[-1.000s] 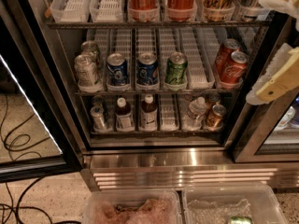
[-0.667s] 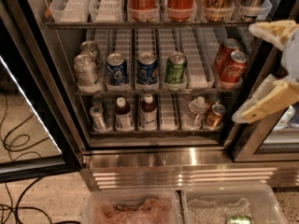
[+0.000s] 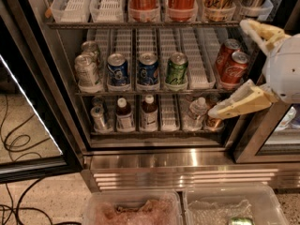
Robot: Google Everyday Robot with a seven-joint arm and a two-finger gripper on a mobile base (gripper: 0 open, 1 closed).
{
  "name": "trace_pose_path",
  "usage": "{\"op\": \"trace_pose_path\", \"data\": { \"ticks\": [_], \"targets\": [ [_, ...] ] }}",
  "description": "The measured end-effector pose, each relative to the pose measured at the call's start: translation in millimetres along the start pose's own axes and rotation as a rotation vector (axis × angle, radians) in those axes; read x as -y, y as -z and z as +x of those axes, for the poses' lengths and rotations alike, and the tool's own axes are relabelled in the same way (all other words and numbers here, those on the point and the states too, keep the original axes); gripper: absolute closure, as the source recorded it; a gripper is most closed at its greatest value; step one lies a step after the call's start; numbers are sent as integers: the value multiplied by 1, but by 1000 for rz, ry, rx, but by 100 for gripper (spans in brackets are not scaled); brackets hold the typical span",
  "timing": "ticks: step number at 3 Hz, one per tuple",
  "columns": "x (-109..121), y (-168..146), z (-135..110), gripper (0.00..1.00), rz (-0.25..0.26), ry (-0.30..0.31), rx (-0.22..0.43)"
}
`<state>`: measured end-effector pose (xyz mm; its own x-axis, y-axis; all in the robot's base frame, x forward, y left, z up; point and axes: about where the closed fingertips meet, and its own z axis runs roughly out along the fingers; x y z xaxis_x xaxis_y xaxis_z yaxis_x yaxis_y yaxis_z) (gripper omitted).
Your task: Pick coke can from top shelf of fridge
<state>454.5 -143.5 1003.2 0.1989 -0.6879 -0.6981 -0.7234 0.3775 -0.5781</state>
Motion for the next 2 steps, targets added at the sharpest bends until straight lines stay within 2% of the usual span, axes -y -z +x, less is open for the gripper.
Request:
{"op": "trace_pose_path", "data": {
  "ticks": [1, 2],
  "targets": [
    [0, 0, 0, 0, 0, 0, 0],
    [3, -5, -8, 0, -7, 21, 50]
  ]
}}
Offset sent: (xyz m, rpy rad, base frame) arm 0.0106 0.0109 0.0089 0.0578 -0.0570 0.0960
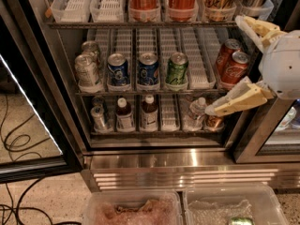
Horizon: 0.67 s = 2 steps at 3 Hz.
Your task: Pick coke can from top shelf of fridge
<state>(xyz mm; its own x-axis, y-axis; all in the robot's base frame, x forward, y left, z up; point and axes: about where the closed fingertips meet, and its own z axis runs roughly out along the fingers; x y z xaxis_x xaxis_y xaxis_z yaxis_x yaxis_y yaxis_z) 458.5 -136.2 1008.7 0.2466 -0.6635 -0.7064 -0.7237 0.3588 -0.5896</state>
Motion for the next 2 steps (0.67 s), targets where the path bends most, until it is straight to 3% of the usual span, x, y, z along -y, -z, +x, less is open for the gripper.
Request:
{"op": "trace_pose_path", "data": {
  "ticks": [2],
  "targets": [
    [22, -31, -42, 0, -18, 100, 157]
  ]
}}
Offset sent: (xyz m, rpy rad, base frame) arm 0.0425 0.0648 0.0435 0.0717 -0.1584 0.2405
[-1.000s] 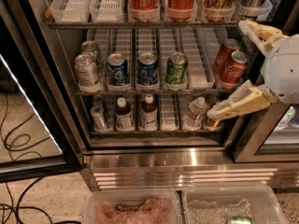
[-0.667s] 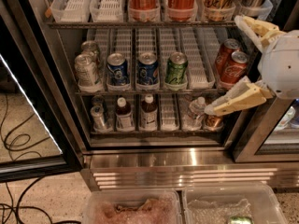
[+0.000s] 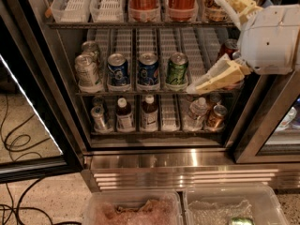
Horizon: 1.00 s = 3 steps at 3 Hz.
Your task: Pick coke can from top shelf of fridge
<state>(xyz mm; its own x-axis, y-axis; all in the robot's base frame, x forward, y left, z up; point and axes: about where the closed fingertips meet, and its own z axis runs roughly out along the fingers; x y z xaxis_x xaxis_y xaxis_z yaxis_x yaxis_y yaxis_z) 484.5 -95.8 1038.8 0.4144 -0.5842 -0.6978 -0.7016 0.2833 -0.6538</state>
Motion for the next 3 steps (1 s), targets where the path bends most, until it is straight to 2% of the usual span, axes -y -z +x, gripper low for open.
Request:
{"op": "trace_pose_path", "data": {
  "ticks": [1, 2, 3],
  "targets": [
    [-3, -27, -24, 0, -38, 34, 75],
    [-3, -27, -24, 0, -37, 34, 75],
    [-10, -44, -23, 0, -10, -2, 101]
  ]
}}
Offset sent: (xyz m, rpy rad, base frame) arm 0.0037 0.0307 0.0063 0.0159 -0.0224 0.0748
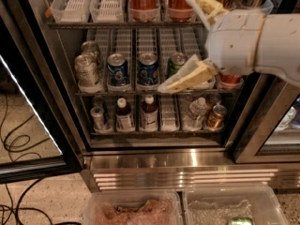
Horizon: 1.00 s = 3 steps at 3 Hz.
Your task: Pick coke can from top shelf of fridge
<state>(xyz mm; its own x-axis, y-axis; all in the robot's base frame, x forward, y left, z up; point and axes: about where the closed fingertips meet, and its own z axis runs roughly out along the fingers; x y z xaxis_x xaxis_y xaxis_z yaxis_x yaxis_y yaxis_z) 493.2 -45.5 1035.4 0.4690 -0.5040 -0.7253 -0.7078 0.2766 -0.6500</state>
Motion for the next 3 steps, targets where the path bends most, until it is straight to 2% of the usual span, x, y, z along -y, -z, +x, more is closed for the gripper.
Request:
{"op": "trace_pose_path", "data": {
  "ticks": [1, 3],
  "targets": [
    [-2, -49, -2, 0, 67, -2, 35],
    [2, -51, -2, 0, 86, 1, 35]
  ]
}}
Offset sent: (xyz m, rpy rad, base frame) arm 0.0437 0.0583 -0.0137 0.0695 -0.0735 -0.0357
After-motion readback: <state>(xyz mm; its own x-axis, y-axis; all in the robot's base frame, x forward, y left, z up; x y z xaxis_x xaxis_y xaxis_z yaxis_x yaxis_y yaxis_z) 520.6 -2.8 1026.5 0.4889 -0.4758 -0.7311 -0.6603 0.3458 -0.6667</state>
